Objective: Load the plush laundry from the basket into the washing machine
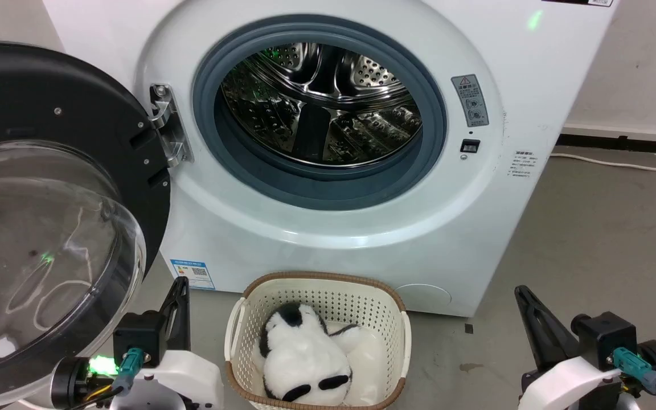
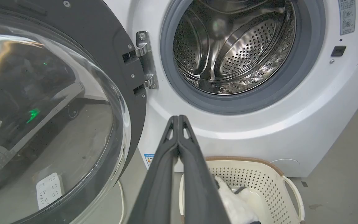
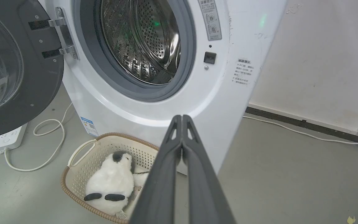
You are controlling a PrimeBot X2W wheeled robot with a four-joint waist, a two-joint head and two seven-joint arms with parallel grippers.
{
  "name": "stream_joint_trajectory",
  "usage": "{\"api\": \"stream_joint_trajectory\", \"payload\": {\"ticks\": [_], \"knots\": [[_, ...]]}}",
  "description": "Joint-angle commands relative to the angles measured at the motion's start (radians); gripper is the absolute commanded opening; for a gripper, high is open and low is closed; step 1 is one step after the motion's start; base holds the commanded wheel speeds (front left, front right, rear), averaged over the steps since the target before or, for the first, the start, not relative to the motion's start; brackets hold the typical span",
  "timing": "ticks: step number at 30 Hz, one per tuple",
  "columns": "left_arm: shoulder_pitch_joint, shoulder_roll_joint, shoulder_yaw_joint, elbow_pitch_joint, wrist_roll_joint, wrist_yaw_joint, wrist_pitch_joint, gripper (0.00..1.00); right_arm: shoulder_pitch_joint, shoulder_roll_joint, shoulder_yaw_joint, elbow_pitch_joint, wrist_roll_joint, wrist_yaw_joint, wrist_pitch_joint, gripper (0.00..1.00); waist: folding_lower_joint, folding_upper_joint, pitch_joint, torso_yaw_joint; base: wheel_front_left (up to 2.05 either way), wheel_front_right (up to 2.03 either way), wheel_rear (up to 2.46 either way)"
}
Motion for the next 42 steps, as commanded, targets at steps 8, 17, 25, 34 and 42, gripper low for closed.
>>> {"api": "stream_joint_trajectory", "payload": {"ticks": [8, 17, 25, 34, 42], "knots": [[0.014, 0.0, 0.001, -0.004, 0.002, 0.003, 0.0, 0.0, -0.012, 0.0, -0.002, -0.004, -0.006, -0.001, 0.0, 0.0, -0.0001, 0.0, 0.0, 0.0, 0.0, 0.0, 0.0], [0.0, 0.0, 0.0, 0.0, 0.0, 0.0, 0.0, 1.0, 0.0, 0.0, 0.0, 0.0, 0.0, 0.0, 0.0, 1.0, 0.0, 0.0, 0.0, 0.0, 0.0, 0.0, 0.0], [0.001, 0.0, -0.003, -0.001, -0.004, 0.002, -0.006, 1.0, 0.002, 0.0, 0.002, 0.001, 0.009, 0.0, -0.006, 1.0, -0.0001, 0.0, -0.001, 0.0, 0.0, 0.0, 0.0], [0.005, 0.0, -0.014, -0.005, -0.018, 0.01, -0.025, 1.0, 0.005, 0.0, -0.012, 0.001, 0.03, 0.0, -0.025, 1.0, -0.0001, 0.0, -0.001, -0.006, 0.0, 0.0, 0.0], [0.006, 0.0, -0.026, 0.005, -0.03, 0.011, -0.042, 1.0, 0.003, 0.0, -0.018, 0.007, 0.049, 0.0, -0.042, 1.0, -0.0001, 0.0, 0.021, -0.023, 0.0, 0.0, 0.0]]}}
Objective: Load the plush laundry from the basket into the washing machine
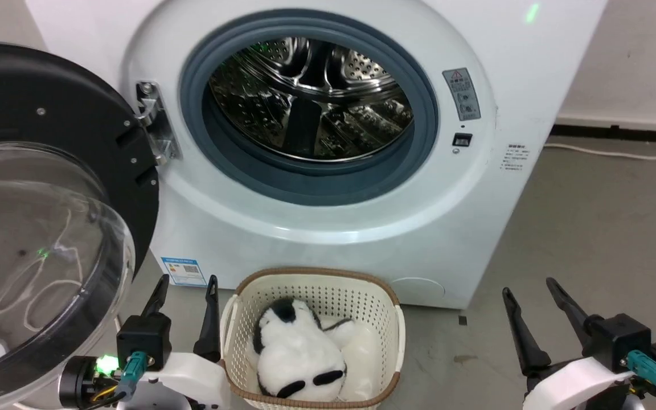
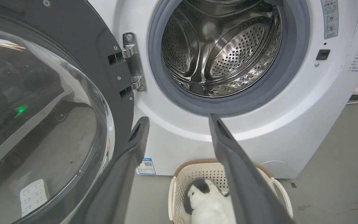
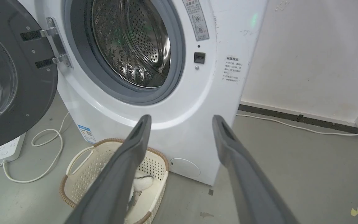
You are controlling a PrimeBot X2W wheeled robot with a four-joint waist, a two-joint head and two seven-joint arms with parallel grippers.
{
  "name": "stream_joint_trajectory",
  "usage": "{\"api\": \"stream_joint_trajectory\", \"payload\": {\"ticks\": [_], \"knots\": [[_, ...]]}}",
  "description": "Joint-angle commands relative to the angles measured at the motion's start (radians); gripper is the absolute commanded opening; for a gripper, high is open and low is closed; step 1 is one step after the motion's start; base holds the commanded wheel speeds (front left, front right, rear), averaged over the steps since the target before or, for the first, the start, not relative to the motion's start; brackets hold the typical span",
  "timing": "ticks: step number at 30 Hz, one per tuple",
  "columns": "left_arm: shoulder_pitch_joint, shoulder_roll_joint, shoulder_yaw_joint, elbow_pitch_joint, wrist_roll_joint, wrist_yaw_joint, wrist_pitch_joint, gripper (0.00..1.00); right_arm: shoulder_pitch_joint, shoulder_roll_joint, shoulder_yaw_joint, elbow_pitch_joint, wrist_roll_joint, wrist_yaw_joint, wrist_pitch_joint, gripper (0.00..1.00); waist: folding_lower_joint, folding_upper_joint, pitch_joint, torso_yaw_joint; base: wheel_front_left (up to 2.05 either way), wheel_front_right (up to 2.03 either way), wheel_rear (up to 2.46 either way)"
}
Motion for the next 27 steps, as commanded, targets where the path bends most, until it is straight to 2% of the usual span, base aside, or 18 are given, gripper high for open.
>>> {"api": "stream_joint_trajectory", "payload": {"ticks": [1, 12, 27], "knots": [[0.005, 0.0, -0.006, 0.007, -0.01, 0.008, -0.011, 1.0, 0.001, 0.0, -0.003, 0.002, 0.014, 0.0, -0.013, 1.0, 0.0, 0.0, 0.013, -0.008, 0.0, 0.0, 0.0], [-0.047, 0.01, -0.023, 0.079, -0.01, -0.002, -0.034, 1.0, -0.033, 0.0, 0.001, -0.014, 0.029, 0.0, -0.036, 1.0, 0.0, 0.0, 0.11, -0.054, 0.0, 0.0, 0.0], [-0.162, 0.061, -0.062, 0.263, 0.002, -0.019, -0.013, 1.0, -0.073, 0.0, 0.033, -0.01, 0.086, 0.0, -0.068, 1.0, 0.0, 0.0, 0.23, -0.12, 0.0, 0.0, 0.0]]}}
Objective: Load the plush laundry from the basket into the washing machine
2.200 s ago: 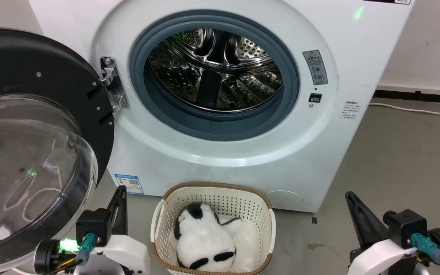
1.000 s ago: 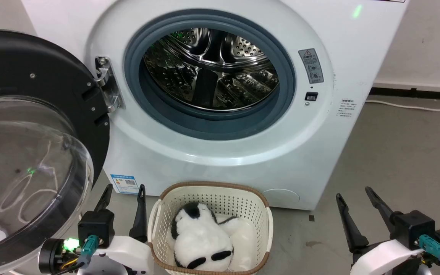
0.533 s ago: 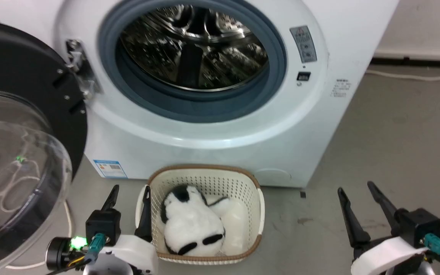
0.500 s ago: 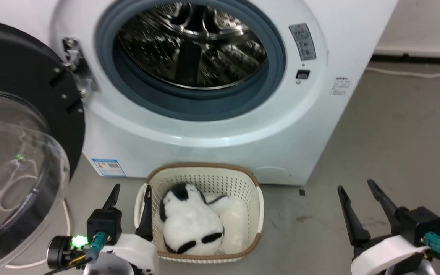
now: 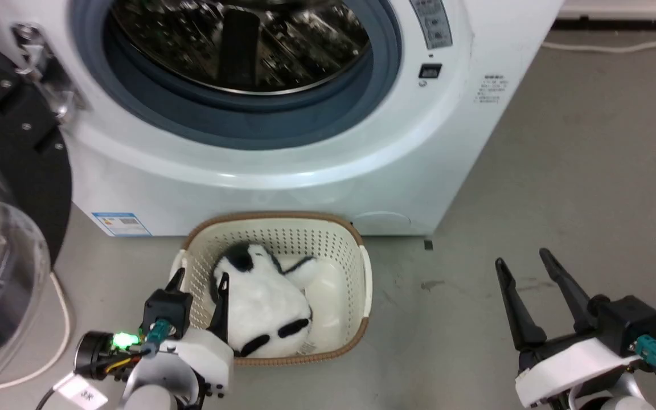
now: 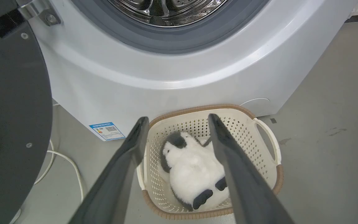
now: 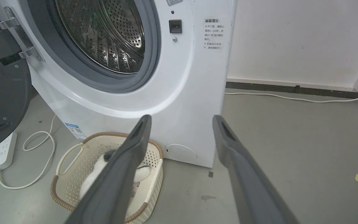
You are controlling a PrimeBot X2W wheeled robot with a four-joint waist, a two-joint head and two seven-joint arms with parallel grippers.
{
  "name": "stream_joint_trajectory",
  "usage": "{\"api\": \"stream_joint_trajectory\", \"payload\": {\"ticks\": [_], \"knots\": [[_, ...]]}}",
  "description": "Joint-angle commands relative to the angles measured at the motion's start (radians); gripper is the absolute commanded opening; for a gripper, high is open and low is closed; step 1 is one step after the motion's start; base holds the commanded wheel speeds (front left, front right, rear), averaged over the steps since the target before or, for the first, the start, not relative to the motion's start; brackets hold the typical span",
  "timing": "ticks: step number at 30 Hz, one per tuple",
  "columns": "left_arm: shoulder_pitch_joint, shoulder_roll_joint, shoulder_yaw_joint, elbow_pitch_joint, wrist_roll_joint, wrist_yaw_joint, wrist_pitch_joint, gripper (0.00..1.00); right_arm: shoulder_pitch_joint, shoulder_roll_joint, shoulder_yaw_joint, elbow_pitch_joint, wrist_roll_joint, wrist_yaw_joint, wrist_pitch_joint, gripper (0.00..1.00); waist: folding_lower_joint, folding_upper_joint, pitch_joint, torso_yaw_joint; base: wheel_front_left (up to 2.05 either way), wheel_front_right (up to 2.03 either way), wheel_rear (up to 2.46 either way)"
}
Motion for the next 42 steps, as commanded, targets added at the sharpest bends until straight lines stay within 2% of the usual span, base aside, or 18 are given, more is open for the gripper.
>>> {"api": "stream_joint_trajectory", "payload": {"ticks": [1, 13, 23, 30, 35, 42], "knots": [[-0.024, 0.007, -0.004, 0.016, 0.004, -0.006, 0.0, 1.0, -0.019, 0.0, 0.002, 0.0, 0.012, 0.0, -0.009, 1.0, -0.0001, -0.0001, 0.02, -0.015, 0.0, 0.0, 0.0], [-0.143, 0.053, -0.039, 0.189, -0.007, -0.036, 0.087, 1.0, -0.056, 0.0, 0.028, 0.004, 0.07, 0.0, -0.035, 1.0, -0.0001, -0.0001, 0.137, -0.075, 0.0, 0.0, 0.0], [-0.253, 0.101, -0.04, 0.324, -0.035, -0.036, 0.163, 1.0, -0.088, 0.0, 0.058, -0.003, 0.135, -0.001, -0.055, 1.0, -0.0001, -0.0001, 0.242, -0.125, 0.0, 0.0, 0.0], [-0.346, 0.154, -0.064, 0.4, -0.042, -0.055, 0.251, 1.0, -0.109, 0.0, 0.079, -0.013, 0.169, -0.001, -0.07, 1.0, -0.0001, -0.0001, 0.317, -0.161, 0.0, 0.0, 0.0], [-0.415, 0.162, -0.063, 0.441, -0.072, -0.064, 0.303, 1.0, -0.123, 0.0, 0.09, -0.016, 0.192, -0.001, -0.08, 1.0, -0.0001, -0.0001, 0.371, -0.184, 0.0, 0.0, 0.0], [-0.521, 0.174, -0.087, 0.51, -0.073, -0.028, 0.41, 1.0, -0.139, 0.0, 0.108, -0.026, 0.234, -0.001, -0.095, 1.0, -0.0001, -0.0001, 0.44, -0.21, 0.0, 0.0, 0.0]]}}
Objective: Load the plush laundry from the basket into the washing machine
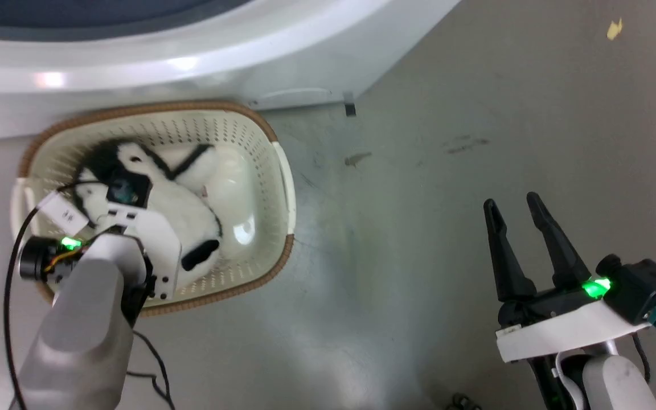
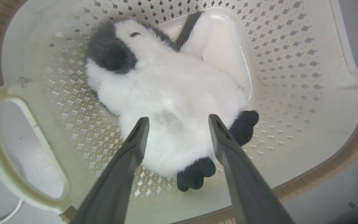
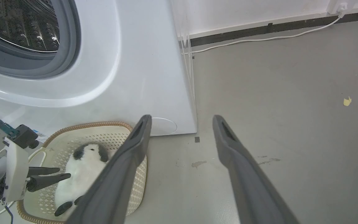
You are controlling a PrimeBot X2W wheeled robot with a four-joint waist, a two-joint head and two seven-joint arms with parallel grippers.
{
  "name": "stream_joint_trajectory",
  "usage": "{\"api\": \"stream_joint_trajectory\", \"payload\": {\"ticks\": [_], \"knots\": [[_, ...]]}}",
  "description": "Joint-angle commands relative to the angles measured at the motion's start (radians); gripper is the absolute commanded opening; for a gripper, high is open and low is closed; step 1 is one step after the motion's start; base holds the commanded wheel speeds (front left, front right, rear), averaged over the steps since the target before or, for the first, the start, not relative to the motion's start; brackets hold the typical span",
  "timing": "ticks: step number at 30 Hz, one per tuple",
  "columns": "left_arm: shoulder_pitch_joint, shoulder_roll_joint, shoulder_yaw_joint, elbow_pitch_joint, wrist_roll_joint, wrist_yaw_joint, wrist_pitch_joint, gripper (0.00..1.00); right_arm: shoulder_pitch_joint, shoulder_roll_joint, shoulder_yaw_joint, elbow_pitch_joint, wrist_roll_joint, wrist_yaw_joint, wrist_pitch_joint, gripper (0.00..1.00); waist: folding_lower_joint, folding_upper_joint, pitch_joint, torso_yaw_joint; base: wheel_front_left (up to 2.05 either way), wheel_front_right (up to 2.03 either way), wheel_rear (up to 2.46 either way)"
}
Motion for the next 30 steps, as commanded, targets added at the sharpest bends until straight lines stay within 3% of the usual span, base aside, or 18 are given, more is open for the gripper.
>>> {"api": "stream_joint_trajectory", "payload": {"ticks": [1, 14, 19, 20, 21, 22, 23, 30], "knots": [[-0.039, 0.011, -0.017, 0.028, 0.006, 0.007, 0.026, 1.0, -0.019, 0.0, 0.003, -0.007, 0.017, 0.0, -0.01, 1.0, -0.0001, -0.0001, 0.029, -0.013, 0.0, 0.0, 0.0], [-0.175, 0.053, -0.039, 0.138, -0.02, 0.063, 0.093, 1.0, -0.037, 0.0, 0.007, -0.03, 0.113, -0.001, -0.037, 1.0, -0.0001, -0.0001, 0.164, -0.045, 0.0, 0.0, 0.0], [-0.207, 0.072, -0.056, 0.187, -0.028, 0.06, 0.108, 1.0, -0.042, 0.0, 0.018, -0.022, 0.126, -0.001, -0.047, 1.0, -0.0001, -0.0001, 0.209, -0.06, 0.0, 0.0, 0.0], [-0.213, 0.075, -0.054, 0.196, -0.036, 0.059, 0.109, 0.81, -0.043, 0.0, 0.014, -0.017, 0.123, -0.001, -0.049, 1.0, -0.0001, -0.0001, 0.217, -0.064, 0.0, 0.0, 0.0], [-0.22, 0.077, -0.052, 0.203, -0.043, 0.059, 0.106, 0.49, -0.045, 0.0, 0.008, -0.011, 0.123, -0.001, -0.051, 1.0, -0.0001, -0.0001, 0.225, -0.068, 0.0, 0.0, 0.0], [-0.226, 0.079, -0.052, 0.208, -0.049, 0.058, 0.1, 0.07, -0.049, 0.0, 0.003, -0.007, 0.128, -0.001, -0.054, 1.0, -0.0001, -0.0001, 0.232, -0.072, 0.0, 0.0, 0.0], [-0.232, 0.084, -0.054, 0.213, -0.052, 0.056, 0.091, 0.0, -0.054, 0.0, -0.002, -0.003, 0.133, -0.001, -0.056, 1.0, -0.0001, -0.0001, 0.238, -0.077, 0.0, 0.0, 0.0], [-0.262, 0.116, -0.057, 0.265, -0.084, 0.056, 0.059, 0.0, -0.097, 0.0, 0.006, 0.017, 0.159, -0.001, -0.07, 1.0, -0.0001, -0.0001, 0.261, -0.114, 0.0, 0.0, 0.0]]}}
